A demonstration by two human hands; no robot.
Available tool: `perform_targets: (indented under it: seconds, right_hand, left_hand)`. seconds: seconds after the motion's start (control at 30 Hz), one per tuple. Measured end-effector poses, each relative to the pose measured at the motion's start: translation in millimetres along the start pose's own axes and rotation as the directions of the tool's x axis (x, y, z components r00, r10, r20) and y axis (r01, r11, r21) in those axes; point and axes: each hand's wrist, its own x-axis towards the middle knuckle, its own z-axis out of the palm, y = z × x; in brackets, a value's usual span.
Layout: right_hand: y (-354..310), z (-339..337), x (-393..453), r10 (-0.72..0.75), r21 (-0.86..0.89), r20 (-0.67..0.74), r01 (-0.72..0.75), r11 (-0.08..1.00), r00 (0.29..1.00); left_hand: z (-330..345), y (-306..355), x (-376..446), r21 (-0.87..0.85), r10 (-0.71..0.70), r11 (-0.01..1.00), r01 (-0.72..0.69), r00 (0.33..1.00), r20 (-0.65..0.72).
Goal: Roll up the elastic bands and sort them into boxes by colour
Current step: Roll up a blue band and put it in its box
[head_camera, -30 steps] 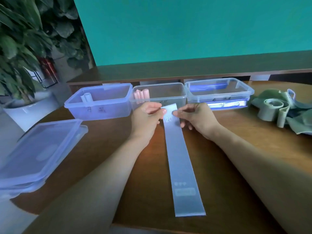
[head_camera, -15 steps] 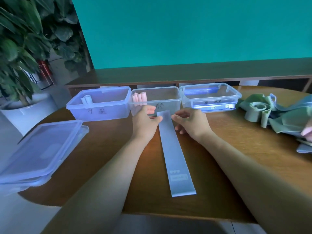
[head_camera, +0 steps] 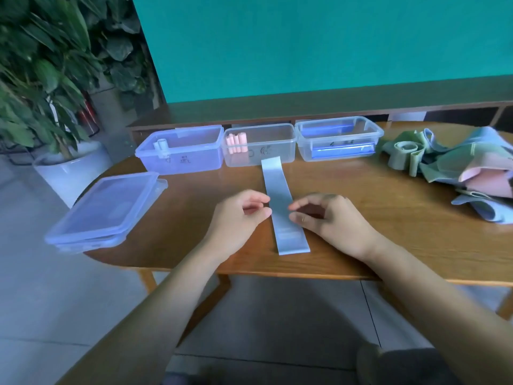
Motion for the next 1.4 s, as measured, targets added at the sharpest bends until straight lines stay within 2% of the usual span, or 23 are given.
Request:
perform_targets:
  seconds: [0.17, 0.23, 0.33, 0.5, 0.6, 0.83, 1.03, 1.23, 1.4]
  right_hand:
    - [-10, -4, -34, -0.052, 0.12, 0.091, 0.041, 0.992, 0.995]
    - [-12, -8, -42, -0.091, 0.12, 0.134, 0.075, 0.99, 0.987]
    - [-13, -11, -44, -0.155, 0.025, 0.199, 0.154, 0.988, 0.968]
    - [-8, -10, -41, -0.189, -0.018, 0.197, 0.196, 0.98, 0.962]
    - [-5, -9, -40, -0.175, -0.03, 0.183, 0.183, 0.983, 0.967]
    - [-5, -8, -38, -0.249, -0.093, 0.188, 0.269, 0.959, 0.95]
    - [-3, -7, -37, -0.219, -0.16, 0.198, 0.252, 0.954, 0.955]
    - [-4, -9, -33, -0.078, -0.183, 0.193, 0.114, 0.976, 0.978]
    - [-5, -9, -26, -0.019, -0.175, 0.185, 0.051, 0.983, 0.983]
  left_hand:
    - [-7, 20, -53, -0.082, 0.122, 0.99, -0.111, 0.981, 0.152]
    - [-6, 24, -63, -0.021, 0.176, 0.984, -0.175, 0.966, 0.192]
    - [-4, 23, -65, 0.114, 0.239, 0.957, -0.266, 0.948, 0.21]
    - [0, 17, -61, 0.233, 0.314, 0.902, -0.363, 0.923, 0.222]
    - [1, 17, -60, 0.262, 0.308, 0.897, -0.357, 0.928, 0.21]
    - [3, 20, -61, 0.328, 0.281, 0.886, -0.329, 0.942, 0.186]
    - [5, 20, -61, 0.355, 0.22, 0.892, -0.28, 0.955, 0.202]
    - [9, 20, -58, 0.381, 0.187, 0.89, -0.252, 0.962, 0.199]
    - [9, 19, -53, 0.394, 0.177, 0.89, -0.23, 0.97, 0.168]
